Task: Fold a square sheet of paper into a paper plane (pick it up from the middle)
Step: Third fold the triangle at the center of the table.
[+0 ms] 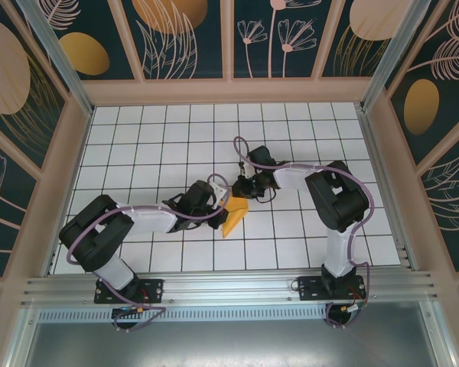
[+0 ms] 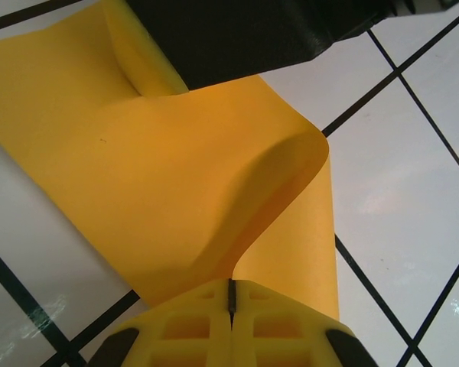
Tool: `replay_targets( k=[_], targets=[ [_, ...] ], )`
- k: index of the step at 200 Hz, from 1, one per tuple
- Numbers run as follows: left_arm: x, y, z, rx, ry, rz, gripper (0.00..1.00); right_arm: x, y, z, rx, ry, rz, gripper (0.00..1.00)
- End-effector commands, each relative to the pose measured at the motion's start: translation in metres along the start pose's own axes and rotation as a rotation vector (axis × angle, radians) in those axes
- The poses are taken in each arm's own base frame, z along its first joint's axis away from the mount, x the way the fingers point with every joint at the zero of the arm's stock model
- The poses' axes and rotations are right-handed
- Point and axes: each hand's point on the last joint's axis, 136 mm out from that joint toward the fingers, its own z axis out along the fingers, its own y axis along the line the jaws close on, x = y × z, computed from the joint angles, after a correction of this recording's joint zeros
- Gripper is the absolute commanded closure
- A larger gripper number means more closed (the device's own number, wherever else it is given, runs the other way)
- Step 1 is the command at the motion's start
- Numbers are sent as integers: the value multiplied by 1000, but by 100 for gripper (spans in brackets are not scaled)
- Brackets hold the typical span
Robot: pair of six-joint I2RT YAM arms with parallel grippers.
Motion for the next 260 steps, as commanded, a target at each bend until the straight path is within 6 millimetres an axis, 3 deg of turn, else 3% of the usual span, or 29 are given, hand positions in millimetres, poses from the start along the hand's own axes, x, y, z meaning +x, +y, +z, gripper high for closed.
replay_targets(
  k=[1, 109, 165, 240, 260],
  targets=[
    [1, 7, 4, -19, -7, -1, 95, 13, -12, 8, 27, 49, 40, 85],
    [-4, 8, 7, -30, -10, 20, 93, 16, -15, 7, 30, 55, 47, 84],
    [5, 10, 12, -20, 18, 11, 92, 14, -13, 6, 20, 48, 50, 84],
    [6, 8, 11, -12, 17, 15, 92, -6, 7, -30, 0, -78, 51, 78],
    [4, 7, 9, -7, 13, 20, 92, -10, 1, -35, -17, -83, 69, 79]
  ],
)
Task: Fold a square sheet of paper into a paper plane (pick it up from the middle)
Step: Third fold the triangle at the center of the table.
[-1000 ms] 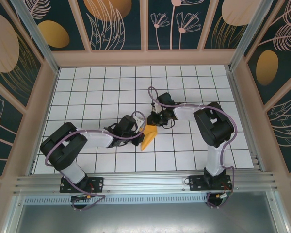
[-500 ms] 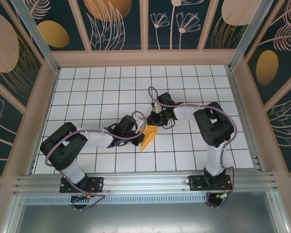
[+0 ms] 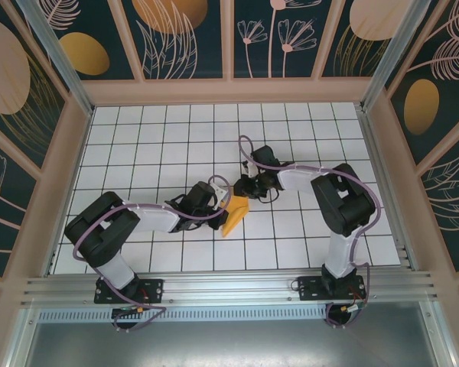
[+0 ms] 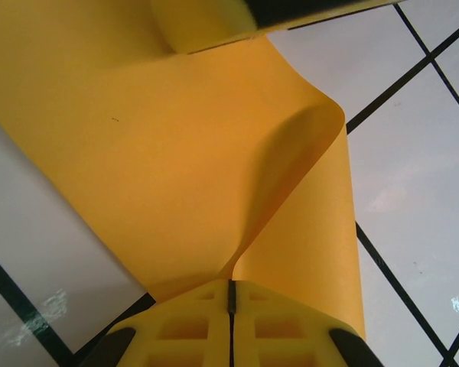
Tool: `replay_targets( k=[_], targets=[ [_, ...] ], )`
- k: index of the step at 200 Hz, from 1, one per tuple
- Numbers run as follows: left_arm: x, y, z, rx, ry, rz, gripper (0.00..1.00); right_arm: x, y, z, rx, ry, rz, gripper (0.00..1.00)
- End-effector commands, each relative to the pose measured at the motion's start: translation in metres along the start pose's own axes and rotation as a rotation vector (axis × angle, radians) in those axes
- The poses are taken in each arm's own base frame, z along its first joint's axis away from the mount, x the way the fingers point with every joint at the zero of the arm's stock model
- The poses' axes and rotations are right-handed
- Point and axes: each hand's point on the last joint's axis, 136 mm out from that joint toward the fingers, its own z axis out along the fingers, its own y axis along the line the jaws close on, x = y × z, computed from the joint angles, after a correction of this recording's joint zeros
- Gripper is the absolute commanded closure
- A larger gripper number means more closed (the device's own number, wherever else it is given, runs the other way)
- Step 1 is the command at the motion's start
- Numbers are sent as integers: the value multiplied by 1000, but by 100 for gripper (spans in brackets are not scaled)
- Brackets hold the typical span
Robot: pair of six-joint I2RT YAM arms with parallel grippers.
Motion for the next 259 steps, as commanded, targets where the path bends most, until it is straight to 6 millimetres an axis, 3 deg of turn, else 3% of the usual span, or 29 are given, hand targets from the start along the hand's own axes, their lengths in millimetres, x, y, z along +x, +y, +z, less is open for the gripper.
replay_targets(
  k=[1, 77, 157, 259],
  targets=[
    [-2, 0, 0, 10, -5, 20, 92, -9, -1, -15, -14, -36, 25, 79],
    [-7, -5, -2, 30, -10, 29, 91, 1, -29, 20, 65, 45, 55, 86],
    [-19, -10, -3, 44, -31, 45, 89, 9, -37, 22, 88, 58, 56, 86],
    [1, -4, -3, 29, 12, 11, 89, 7, -34, 19, 86, 53, 50, 85]
  ],
)
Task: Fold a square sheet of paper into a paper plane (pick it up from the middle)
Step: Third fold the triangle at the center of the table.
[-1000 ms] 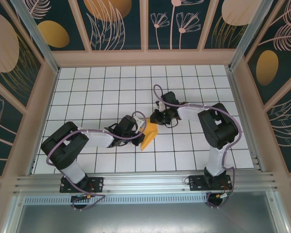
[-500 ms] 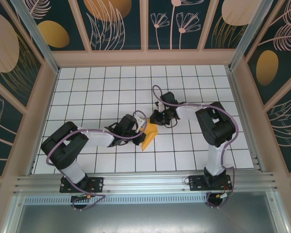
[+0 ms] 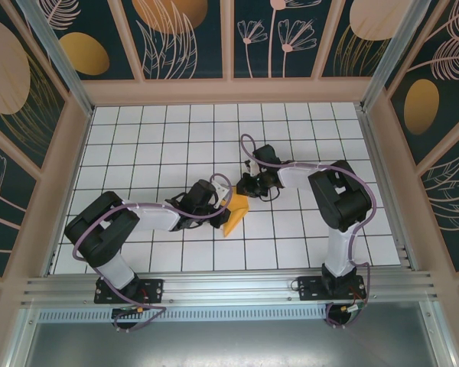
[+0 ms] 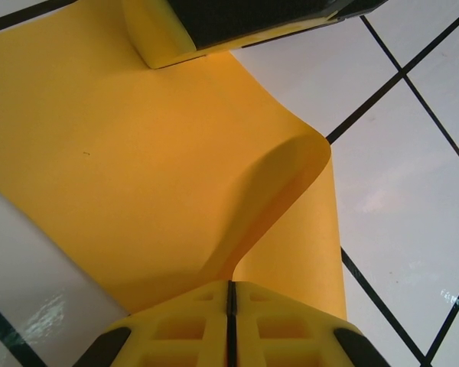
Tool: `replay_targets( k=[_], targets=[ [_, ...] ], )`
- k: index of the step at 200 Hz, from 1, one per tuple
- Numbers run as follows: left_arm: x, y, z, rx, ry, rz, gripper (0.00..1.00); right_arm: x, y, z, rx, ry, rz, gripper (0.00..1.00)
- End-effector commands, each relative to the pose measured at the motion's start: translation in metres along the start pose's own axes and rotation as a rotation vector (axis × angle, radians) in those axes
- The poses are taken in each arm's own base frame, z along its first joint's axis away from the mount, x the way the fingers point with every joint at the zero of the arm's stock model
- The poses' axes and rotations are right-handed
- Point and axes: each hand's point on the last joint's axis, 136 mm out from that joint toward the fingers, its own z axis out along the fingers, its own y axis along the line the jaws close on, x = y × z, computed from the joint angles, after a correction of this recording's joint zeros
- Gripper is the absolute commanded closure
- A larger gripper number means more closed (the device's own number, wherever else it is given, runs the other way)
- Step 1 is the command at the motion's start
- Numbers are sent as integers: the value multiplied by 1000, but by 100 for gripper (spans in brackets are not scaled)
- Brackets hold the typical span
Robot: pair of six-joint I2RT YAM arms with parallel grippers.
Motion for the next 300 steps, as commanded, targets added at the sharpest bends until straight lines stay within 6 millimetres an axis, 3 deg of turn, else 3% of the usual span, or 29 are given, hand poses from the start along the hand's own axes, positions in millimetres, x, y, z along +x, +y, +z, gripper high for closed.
replay_targets(
  k=[1, 82, 152, 300],
  targets=[
    [8, 2, -2, 2, 20, -7, 89, 12, -19, 8, 73, 38, 8, 85],
    [8, -3, 2, 36, 30, -11, 88, 13, -18, 7, 70, 38, 8, 84],
    [15, 6, 3, -6, 47, -5, 88, 13, -16, 5, 65, 37, 4, 84],
    [5, 4, 7, -7, 41, 29, 87, 14, -16, 7, 53, 41, 8, 84]
  ],
)
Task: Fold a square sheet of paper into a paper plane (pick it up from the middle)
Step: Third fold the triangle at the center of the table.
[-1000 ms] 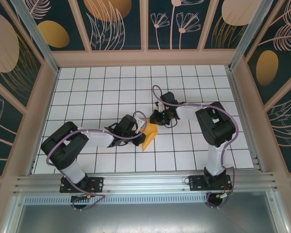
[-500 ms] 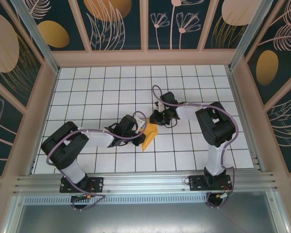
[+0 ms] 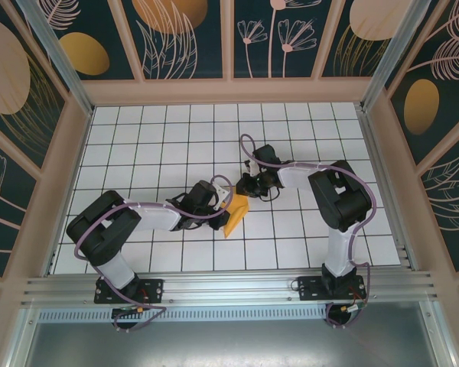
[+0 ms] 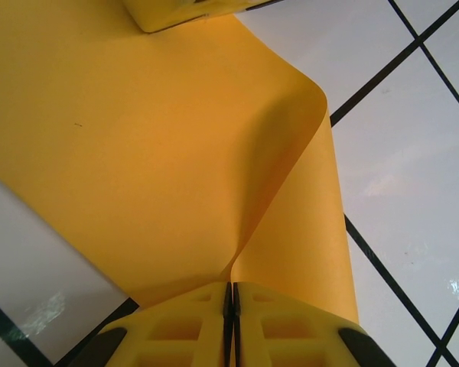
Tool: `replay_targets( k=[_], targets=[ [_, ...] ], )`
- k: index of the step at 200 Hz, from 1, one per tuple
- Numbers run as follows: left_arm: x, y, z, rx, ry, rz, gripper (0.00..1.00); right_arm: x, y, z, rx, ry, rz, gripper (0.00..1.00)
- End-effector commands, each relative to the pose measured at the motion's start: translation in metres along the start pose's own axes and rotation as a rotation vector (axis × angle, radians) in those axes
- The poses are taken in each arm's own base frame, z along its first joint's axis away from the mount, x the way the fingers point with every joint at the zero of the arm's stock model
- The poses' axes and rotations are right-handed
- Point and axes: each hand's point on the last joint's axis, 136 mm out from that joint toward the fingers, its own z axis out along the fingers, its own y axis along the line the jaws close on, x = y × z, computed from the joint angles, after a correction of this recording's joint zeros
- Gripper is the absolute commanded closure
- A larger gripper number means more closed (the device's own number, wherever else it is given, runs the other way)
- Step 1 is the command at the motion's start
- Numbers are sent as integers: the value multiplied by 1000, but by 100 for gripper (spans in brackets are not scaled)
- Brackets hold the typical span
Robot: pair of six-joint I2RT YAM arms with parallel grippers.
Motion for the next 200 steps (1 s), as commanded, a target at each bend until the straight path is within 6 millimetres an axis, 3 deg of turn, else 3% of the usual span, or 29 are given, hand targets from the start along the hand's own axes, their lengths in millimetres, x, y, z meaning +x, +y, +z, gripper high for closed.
replay_targets(
  k=[1, 58, 87, 108, 145, 173, 200],
  targets=[
    [-5, 2, 4, -2, 0, 16, 87, 14, -16, 8, 57, 40, 20, 84],
    [4, 6, 5, -17, 21, 11, 87, 13, -16, 4, 61, 27, 25, 84],
    [6, 8, 5, -23, 27, 12, 87, -3, 1, -21, 34, -60, 19, 80],
    [5, 7, 5, -20, 26, 12, 87, -8, -2, -45, 60, -140, 53, 78],
    [3, 4, 5, -5, 23, 15, 87, 22, 10, -57, -36, -164, 98, 83],
    [1, 3, 5, 1, 21, 20, 87, 49, 29, -44, -76, -109, 85, 88],
    [1, 1, 5, 5, 20, 23, 87, 56, 38, -32, -85, -94, 80, 88]
  ],
)
